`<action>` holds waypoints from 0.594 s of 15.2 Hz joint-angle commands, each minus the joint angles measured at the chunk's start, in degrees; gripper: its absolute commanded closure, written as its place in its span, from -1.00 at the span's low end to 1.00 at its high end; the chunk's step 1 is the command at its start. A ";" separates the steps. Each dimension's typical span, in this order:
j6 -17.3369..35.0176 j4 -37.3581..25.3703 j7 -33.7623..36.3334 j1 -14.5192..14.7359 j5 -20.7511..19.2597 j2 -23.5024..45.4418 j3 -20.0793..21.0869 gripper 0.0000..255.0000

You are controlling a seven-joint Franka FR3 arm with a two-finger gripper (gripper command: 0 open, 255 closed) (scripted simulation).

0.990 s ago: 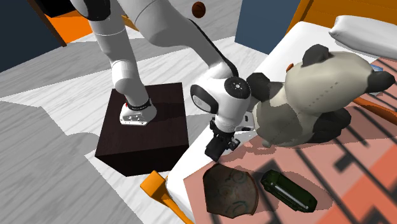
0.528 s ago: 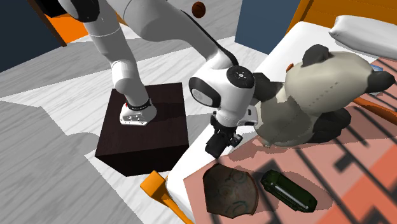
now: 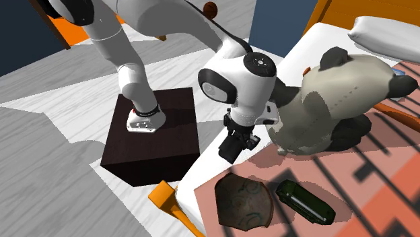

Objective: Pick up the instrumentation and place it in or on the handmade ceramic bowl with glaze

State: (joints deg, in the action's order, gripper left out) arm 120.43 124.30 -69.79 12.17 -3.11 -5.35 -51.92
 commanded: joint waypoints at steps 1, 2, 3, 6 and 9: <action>-1.39 -0.73 0.56 -0.10 -0.86 -1.00 0.26 1.00; -2.17 -1.22 0.84 -0.13 -1.20 -1.44 0.42 1.00; -2.95 -1.72 1.11 -0.14 -1.51 -1.85 0.57 1.00; -5.30 -3.30 1.79 -0.21 -2.32 -2.96 1.07 1.00; -7.47 -4.86 2.30 -0.25 -2.90 -3.82 1.51 1.00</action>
State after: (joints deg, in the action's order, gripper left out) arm 113.56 119.78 -67.67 11.96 -5.74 -8.82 -50.55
